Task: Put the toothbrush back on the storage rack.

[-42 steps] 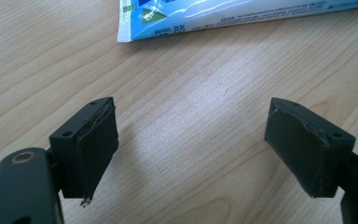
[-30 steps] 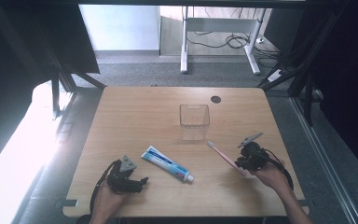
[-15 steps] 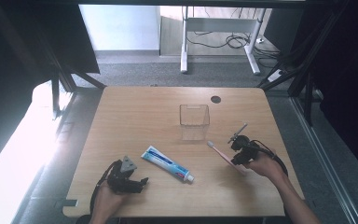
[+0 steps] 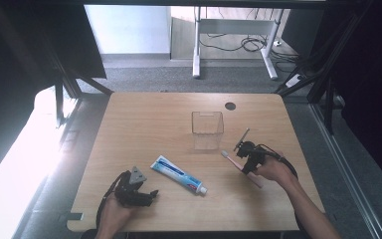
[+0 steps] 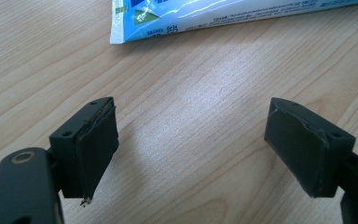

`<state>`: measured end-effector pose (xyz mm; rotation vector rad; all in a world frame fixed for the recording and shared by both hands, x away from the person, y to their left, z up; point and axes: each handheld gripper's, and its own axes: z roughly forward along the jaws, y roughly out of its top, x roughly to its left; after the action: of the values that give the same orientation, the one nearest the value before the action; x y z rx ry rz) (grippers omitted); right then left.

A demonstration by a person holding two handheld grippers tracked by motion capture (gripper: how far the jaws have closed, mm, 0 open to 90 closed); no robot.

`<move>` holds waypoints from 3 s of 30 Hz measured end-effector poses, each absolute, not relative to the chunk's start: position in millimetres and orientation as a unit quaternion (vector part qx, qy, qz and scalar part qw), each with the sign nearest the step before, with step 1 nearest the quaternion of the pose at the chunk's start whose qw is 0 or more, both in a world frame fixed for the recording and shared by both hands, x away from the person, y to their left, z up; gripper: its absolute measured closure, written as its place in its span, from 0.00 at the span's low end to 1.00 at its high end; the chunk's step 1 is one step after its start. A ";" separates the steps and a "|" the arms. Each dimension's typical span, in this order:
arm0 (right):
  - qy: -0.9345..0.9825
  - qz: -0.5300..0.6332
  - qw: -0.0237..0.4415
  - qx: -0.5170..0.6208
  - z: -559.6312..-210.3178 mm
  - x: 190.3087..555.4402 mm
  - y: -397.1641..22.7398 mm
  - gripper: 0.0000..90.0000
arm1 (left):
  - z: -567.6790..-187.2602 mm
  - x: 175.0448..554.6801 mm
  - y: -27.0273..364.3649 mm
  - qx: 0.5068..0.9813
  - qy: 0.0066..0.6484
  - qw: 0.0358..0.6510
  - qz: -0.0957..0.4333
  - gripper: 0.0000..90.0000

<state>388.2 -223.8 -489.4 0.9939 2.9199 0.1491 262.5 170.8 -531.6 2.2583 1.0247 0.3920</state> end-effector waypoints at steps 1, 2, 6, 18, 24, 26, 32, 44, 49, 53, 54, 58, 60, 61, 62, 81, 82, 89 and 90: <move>0.946 0.047 0.026 0.319 -490.4 389.3 -222.8 0.83 | -531.6 262.5 170.8 0.855 0.388 0.310 0.148 0.19; 0.947 0.044 0.025 0.318 -491.2 390.0 -221.5 0.83 | -531.6 262.5 170.7 0.856 0.387 0.310 0.148 0.19; 0.947 0.035 0.022 0.317 -494.1 392.9 -216.6 0.84 | -531.7 262.5 170.4 0.856 0.386 0.309 0.148 0.19; 0.945 0.013 0.011 0.327 -499.2 401.3 -209.5 0.87 | -531.7 262.3 169.9 0.858 0.385 0.306 0.149 0.19; 0.944 0.011 0.008 0.330 -497.9 400.4 -211.4 0.88 | -531.8 262.3 169.6 0.859 0.384 0.305 0.149 0.19; 0.944 0.016 0.009 0.329 -496.3 399.7 -213.2 0.88 | -531.9 262.4 169.4 0.859 0.383 0.306 0.149 0.19; 0.942 0.030 0.010 0.333 -487.4 396.1 -219.1 0.88 | -531.2 262.3 169.6 0.857 0.385 0.309 0.150 0.19; 0.943 0.070 0.018 0.323 -464.1 386.4 -225.7 0.88 | -529.9 262.7 170.1 0.846 0.392 0.334 0.138 0.19; 0.941 0.085 0.024 0.327 -452.9 382.7 -227.7 0.88 | -530.0 262.6 170.0 0.847 0.391 0.335 0.137 0.19; 0.940 0.094 0.028 0.327 -442.9 379.9 -229.0 0.88 | -530.4 262.6 169.8 0.849 0.388 0.329 0.140 0.19; 0.939 0.097 0.029 0.329 -441.1 379.2 -228.9 0.88 | -530.3 262.5 169.7 0.850 0.387 0.328 0.141 0.19; 0.939 0.109 0.031 0.325 -431.5 377.4 -229.3 0.88 | -530.1 262.4 169.7 0.850 0.387 0.330 0.140 0.19; 0.938 0.115 0.034 0.326 -427.4 376.4 -229.1 0.88 | -529.9 262.3 169.9 0.849 0.386 0.332 0.139 0.19; 0.938 0.116 0.034 0.325 -425.2 376.5 -229.3 0.88 | -529.9 262.2 169.9 0.849 0.385 0.336 0.137 0.19; 0.937 0.120 0.035 0.326 -423.3 376.3 -229.3 0.88 | -529.8 262.2 170.1 0.849 0.383 0.338 0.135 0.19; 0.921 0.192 0.062 0.332 -399.4 382.4 -226.7 0.88 | -528.4 261.9 170.9 0.846 0.378 0.355 0.124 0.18; 0.920 0.197 0.064 0.333 -397.8 383.3 -226.3 0.88 | -528.3 262.0 170.9 0.846 0.378 0.355 0.123 0.18; 0.912 0.226 0.077 0.335 -391.2 388.4 -223.1 0.88 | -527.7 261.6 171.0 0.845 0.376 0.359 0.123 0.18; 0.910 0.229 0.079 0.336 -390.3 389.1 -222.4 0.88 | -527.7 261.6 171.0 0.845 0.376 0.360 0.123 0.18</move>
<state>389.1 -222.4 -390.3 1.0050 2.7231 0.6858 261.6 171.0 -527.7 2.1783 0.9686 0.3170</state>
